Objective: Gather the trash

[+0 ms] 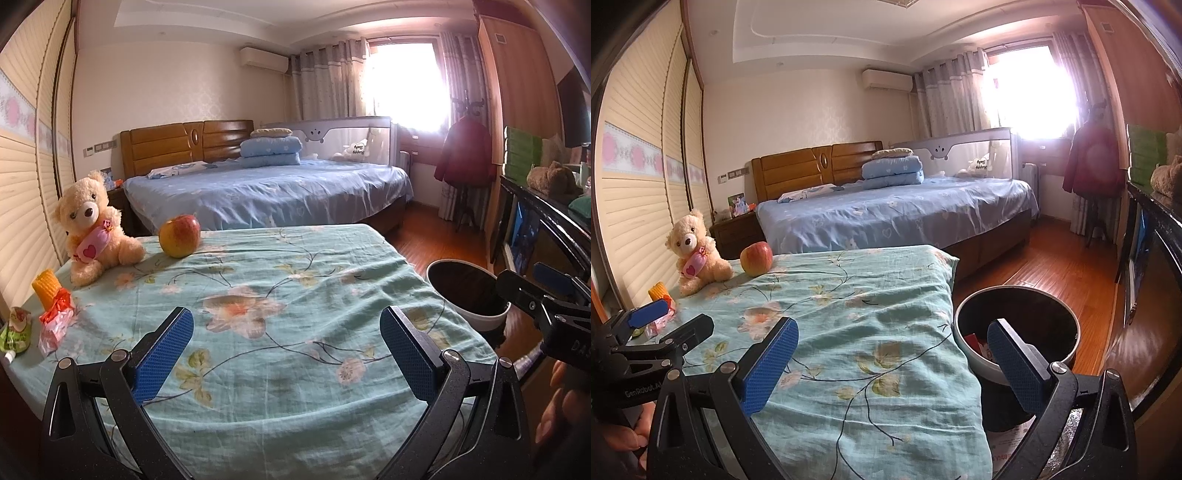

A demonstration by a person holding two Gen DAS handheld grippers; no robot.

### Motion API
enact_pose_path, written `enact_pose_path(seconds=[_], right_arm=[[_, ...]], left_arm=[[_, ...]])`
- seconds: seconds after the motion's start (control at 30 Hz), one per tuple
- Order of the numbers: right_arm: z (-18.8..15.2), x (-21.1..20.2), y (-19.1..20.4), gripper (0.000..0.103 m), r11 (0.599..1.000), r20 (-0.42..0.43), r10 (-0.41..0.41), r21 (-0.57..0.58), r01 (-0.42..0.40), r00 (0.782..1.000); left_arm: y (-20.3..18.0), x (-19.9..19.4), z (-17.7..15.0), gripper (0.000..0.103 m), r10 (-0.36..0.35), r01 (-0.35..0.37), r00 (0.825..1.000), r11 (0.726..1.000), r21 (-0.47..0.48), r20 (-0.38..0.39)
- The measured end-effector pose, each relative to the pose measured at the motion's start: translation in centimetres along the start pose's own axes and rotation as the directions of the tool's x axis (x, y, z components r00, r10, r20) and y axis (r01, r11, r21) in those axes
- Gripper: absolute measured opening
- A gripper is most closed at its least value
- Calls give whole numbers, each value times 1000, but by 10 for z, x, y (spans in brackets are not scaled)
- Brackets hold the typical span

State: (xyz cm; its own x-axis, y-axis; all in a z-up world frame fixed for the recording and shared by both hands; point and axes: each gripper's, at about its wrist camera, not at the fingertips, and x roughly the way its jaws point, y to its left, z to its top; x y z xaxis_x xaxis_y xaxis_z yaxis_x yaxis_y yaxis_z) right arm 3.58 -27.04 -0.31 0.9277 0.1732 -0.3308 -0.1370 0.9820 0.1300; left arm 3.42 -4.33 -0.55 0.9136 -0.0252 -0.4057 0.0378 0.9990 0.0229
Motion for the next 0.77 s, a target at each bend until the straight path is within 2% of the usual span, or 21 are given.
enact_pose_path(seconds=[0.6,0.77], right_arm=[[1,3,-1,103,1000,-8,-1,2,1,1000],[0,13,1,103,1000,-37,2,4,-2,999]], left_arm=[[6,8,2,103,-9,9,1000,1000,-15,-13],[16,15,1,103,-9,7,999,999,-35,-35]])
